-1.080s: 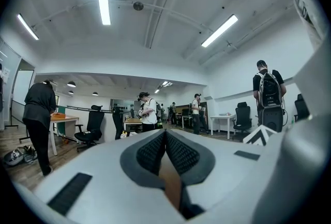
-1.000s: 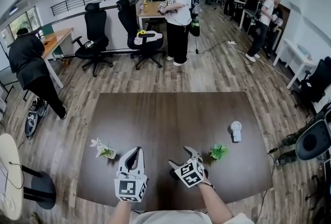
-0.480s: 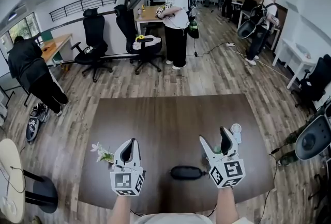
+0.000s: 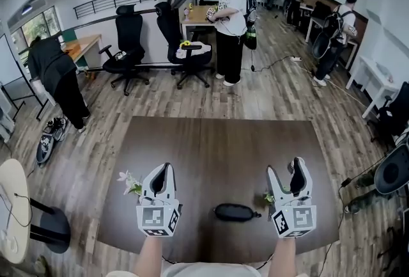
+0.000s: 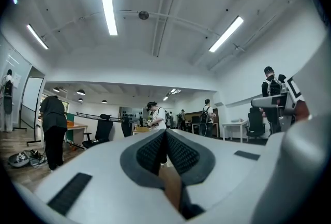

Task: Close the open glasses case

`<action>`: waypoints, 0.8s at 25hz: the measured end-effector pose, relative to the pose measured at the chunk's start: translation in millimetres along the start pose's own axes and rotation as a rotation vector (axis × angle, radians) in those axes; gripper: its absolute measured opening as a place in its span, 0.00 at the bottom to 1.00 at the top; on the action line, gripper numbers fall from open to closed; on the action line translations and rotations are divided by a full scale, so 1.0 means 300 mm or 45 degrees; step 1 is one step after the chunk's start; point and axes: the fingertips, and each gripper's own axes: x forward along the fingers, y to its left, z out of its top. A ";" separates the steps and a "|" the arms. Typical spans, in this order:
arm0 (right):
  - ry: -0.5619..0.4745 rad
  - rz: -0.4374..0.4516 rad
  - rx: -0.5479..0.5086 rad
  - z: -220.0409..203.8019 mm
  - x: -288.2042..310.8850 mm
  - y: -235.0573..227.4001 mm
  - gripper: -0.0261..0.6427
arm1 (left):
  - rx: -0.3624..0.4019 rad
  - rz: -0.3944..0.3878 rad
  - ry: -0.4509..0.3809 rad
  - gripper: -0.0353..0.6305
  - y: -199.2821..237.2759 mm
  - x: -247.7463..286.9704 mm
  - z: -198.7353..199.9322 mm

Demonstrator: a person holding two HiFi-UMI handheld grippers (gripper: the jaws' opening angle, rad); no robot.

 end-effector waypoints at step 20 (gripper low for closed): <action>0.021 -0.033 -0.041 -0.033 0.016 0.008 0.10 | 0.008 -0.009 -0.004 0.06 0.012 0.012 -0.008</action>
